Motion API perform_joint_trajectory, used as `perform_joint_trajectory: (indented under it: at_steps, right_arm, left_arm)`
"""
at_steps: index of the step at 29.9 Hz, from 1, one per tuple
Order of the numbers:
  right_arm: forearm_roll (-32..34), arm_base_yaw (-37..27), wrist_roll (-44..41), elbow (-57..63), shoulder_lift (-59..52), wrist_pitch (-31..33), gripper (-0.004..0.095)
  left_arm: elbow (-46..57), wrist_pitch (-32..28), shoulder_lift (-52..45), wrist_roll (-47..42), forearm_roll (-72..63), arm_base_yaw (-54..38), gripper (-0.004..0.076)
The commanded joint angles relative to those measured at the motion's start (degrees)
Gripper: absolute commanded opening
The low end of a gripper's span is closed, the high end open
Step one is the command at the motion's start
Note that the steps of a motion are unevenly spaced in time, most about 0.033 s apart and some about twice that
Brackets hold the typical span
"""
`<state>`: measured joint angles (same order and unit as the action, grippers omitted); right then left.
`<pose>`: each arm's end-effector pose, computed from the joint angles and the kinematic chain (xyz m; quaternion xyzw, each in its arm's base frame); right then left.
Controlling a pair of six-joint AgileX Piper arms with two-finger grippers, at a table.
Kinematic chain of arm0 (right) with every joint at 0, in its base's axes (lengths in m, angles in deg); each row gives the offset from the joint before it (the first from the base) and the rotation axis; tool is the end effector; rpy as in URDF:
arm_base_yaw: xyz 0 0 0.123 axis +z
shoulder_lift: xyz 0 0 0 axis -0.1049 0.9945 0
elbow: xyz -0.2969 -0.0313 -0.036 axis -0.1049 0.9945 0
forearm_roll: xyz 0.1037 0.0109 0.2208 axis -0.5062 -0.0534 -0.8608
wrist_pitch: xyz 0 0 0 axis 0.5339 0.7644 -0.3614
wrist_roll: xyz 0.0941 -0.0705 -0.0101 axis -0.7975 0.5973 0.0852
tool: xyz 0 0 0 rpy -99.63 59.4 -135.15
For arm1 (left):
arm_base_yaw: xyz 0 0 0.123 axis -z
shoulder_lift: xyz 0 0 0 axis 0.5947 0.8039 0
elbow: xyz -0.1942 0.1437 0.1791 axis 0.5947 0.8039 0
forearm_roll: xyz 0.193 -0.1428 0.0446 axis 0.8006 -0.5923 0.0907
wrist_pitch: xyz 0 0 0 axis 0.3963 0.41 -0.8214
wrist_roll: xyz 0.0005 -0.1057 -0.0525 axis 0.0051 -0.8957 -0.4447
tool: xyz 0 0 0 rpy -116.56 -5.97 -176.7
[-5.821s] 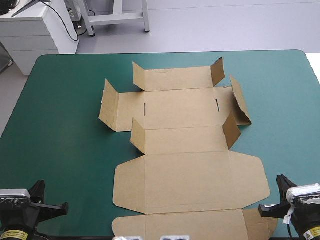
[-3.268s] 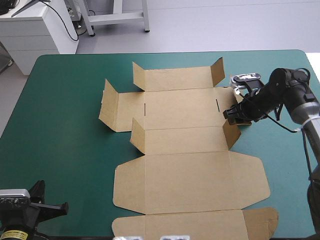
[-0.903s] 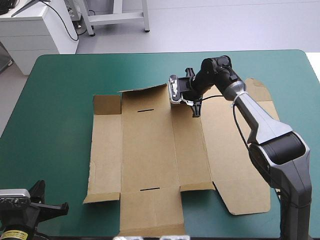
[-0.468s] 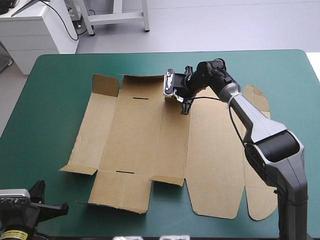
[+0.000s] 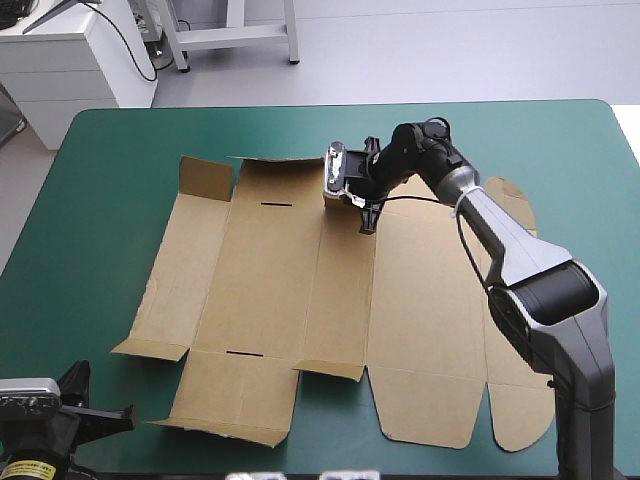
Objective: Fold the box
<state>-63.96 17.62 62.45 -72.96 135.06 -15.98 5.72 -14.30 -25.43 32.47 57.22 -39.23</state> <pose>0.4364 0.2255 0.2742 -0.6680 0.6796 0.0358 0.3011 0.0258 0.0037 0.2613 -0.0008 0.8249 0.0391 0.5640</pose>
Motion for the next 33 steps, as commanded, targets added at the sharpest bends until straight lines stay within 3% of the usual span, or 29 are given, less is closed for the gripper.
perform_joint_trajectory:
  at_steps: [1, 5, 13, 15, 22, 25, 29, 33]
  right_arm:
    - [-1.94, 0.00, 0.10, -2.10, -3.64, -1.25, -0.0019]
    - [-1.94, 0.00, -3.80, -2.10, -3.64, -0.76, 0.0029]
    - [4.84, 0.00, -6.14, -2.10, -3.64, -3.35, 0.0478]
    - [6.58, 0.00, -8.78, -2.93, -3.75, -5.18, 0.0524]
    - [15.54, 0.00, -21.26, -13.65, -3.84, -2.82, 0.0434]
    - [20.91, -0.10, -28.75, -18.65, -3.84, 0.53, 0.0274]
    - [25.80, -1.41, -40.69, -21.79, -3.84, 4.11, -0.0021]
    - [27.27, -4.79, -49.39, -22.11, -3.84, 10.91, -0.0012]
  left_arm:
    - [-1.87, -4.11, 1.12, -0.09, -0.32, 0.28, -0.0008]
    - [-1.87, -4.11, 1.12, -0.27, -0.32, 0.28, -0.0008]
    - [-1.87, -4.11, 1.12, -0.16, -0.32, 0.28, -0.0008]
    - [-1.87, -4.11, 1.12, -0.16, -0.32, 0.28, -0.0008]
    - [-1.87, -4.11, 1.12, -0.16, -0.32, 0.28, -0.0008]
    - [-1.87, -4.11, 1.12, -0.16, -0.32, 0.28, -0.0008]
    - [-1.87, -4.11, 1.12, -0.16, 0.61, 0.28, -0.0008]
    - [-1.87, -4.11, 1.12, -0.16, 0.75, 0.28, -0.0008]
